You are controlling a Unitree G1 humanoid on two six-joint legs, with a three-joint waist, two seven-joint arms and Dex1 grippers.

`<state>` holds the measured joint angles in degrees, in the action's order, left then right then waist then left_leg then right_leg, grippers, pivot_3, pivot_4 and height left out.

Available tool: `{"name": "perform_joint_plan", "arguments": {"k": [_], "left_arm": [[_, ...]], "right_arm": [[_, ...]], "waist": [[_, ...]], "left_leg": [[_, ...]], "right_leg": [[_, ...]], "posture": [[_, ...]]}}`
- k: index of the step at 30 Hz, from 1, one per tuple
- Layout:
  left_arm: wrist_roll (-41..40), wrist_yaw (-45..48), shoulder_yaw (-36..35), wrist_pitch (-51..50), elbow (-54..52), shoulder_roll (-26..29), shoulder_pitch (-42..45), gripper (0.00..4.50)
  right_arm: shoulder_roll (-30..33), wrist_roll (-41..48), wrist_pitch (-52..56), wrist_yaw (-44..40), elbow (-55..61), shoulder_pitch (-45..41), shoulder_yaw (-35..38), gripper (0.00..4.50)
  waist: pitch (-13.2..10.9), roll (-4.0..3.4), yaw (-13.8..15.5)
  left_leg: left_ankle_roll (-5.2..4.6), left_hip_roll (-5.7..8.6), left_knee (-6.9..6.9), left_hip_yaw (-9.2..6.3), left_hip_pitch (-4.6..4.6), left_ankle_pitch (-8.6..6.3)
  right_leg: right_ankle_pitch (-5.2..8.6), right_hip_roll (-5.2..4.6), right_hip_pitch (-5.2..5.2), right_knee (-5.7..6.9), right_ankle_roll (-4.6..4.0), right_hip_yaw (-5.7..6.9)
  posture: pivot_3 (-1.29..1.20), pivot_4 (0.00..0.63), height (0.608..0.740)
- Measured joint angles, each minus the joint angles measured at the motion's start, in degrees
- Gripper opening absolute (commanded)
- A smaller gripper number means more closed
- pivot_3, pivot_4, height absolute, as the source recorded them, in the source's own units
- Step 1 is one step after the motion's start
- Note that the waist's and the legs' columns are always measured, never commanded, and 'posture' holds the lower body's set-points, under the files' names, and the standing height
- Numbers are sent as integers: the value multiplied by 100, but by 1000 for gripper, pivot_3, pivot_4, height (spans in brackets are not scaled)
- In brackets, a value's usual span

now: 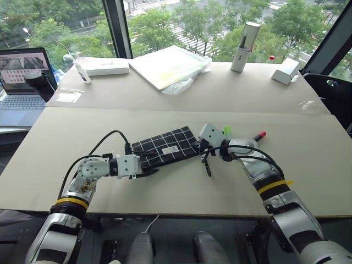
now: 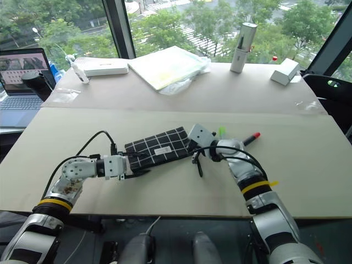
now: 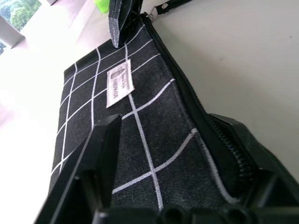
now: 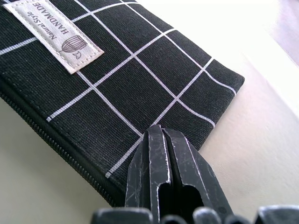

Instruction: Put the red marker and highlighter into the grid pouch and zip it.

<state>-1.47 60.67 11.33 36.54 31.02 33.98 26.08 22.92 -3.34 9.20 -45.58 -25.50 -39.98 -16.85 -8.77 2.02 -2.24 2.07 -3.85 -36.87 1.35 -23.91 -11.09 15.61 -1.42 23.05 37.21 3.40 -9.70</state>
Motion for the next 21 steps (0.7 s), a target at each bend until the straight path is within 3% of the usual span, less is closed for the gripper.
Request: {"name": "perform_joint_plan", "arguments": {"k": [5,10,14,20,21], "left_arm": [[100,-60,1,-35,36,12,110,16],[134,-65,4,-151,-16,16,127,16],[102,-114,-45,-495,-148,-12,76,0],[-62,-189,-156,-894,-375,-50,-69,0],[-91,-227,-189,-948,-425,-63,-116,0]], "right_arm": [[-2,0,-10,7,-9,1,1,0],[-2,1,-10,16,-8,3,2,0],[-171,234,156,58,-40,38,274,981],[-356,1177,1210,-224,147,55,944,3080],[-336,1502,1586,-311,298,53,1182,3080]], "waist": [[1,-2,-4],[2,-4,-5],[2,-4,-6],[2,-4,-14],[1,-5,-14]], "left_leg": [[0,0,0,0,2,0],[0,0,0,0,2,0],[0,0,0,0,2,0],[0,0,0,-1,-16,0],[0,0,0,-1,-19,0]], "right_leg": [[0,0,-1,0,0,0],[0,0,-2,-1,0,0],[0,0,0,0,0,0],[0,0,14,0,0,0],[0,-1,16,0,0,0]], "posture": [[0,150,738],[0,150,738],[0,150,738],[0,150,738],[0,150,738]]}}
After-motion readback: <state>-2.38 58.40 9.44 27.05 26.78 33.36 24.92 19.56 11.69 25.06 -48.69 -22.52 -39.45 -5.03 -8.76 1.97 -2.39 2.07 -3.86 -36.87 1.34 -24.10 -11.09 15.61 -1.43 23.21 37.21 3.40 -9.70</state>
